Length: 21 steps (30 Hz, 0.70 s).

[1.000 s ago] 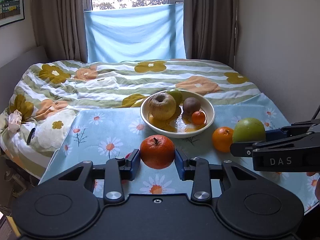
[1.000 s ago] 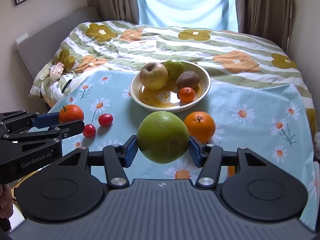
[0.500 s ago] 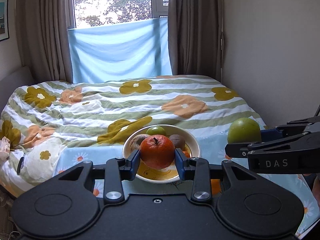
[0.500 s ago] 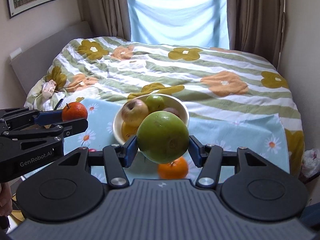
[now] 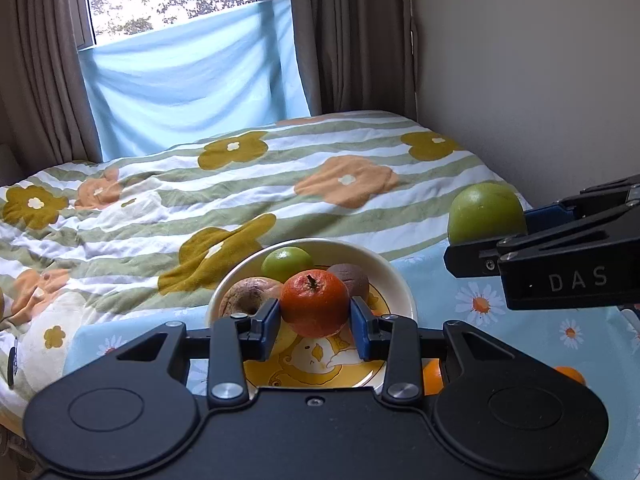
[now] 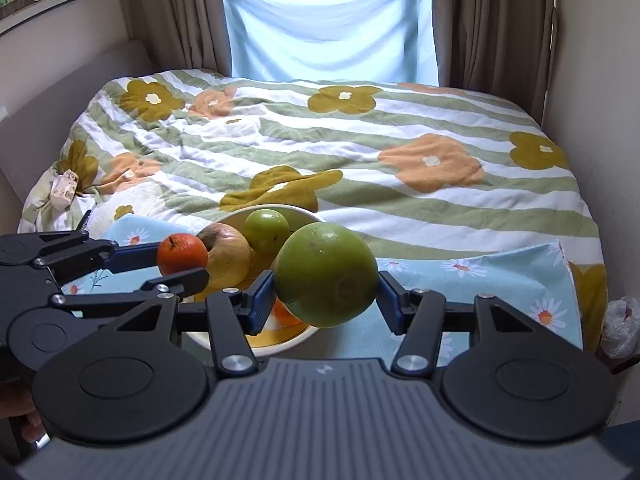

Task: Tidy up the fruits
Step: 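Carry both fruits over the white bowl and open the left gripper, releasing the mandarin, then lower the green apple into the bowl and open the right gripper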

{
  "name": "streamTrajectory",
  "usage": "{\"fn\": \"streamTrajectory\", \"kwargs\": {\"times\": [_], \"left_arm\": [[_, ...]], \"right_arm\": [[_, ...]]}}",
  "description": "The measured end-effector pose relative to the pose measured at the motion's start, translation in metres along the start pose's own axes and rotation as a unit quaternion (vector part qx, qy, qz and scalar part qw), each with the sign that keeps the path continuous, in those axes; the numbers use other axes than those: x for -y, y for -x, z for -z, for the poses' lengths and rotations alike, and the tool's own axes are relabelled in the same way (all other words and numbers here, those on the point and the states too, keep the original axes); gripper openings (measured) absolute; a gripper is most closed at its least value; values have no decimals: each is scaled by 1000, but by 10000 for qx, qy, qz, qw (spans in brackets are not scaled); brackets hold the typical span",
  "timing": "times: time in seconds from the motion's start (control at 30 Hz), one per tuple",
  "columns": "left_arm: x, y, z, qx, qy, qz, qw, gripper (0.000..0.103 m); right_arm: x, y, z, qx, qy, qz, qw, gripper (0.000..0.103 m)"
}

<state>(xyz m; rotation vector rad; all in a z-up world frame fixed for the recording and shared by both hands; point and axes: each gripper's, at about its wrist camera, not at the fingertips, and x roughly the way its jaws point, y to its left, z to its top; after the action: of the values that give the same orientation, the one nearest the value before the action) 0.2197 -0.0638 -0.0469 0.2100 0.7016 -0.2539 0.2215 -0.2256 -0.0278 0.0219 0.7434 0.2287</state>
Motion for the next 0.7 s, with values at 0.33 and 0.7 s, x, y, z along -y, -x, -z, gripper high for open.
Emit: {"fn": "streamTrajectory", "kwargs": {"times": [0.33, 0.7], "left_arm": [[6, -55, 10, -418, -345, 165, 9984, 41], [6, -68, 15, -487, -394, 319, 9975, 72]], "right_arm": [[8, -37, -2, -209, -165, 116, 9996, 69], [16, -44, 3, -272, -268, 180, 9991, 69]]}}
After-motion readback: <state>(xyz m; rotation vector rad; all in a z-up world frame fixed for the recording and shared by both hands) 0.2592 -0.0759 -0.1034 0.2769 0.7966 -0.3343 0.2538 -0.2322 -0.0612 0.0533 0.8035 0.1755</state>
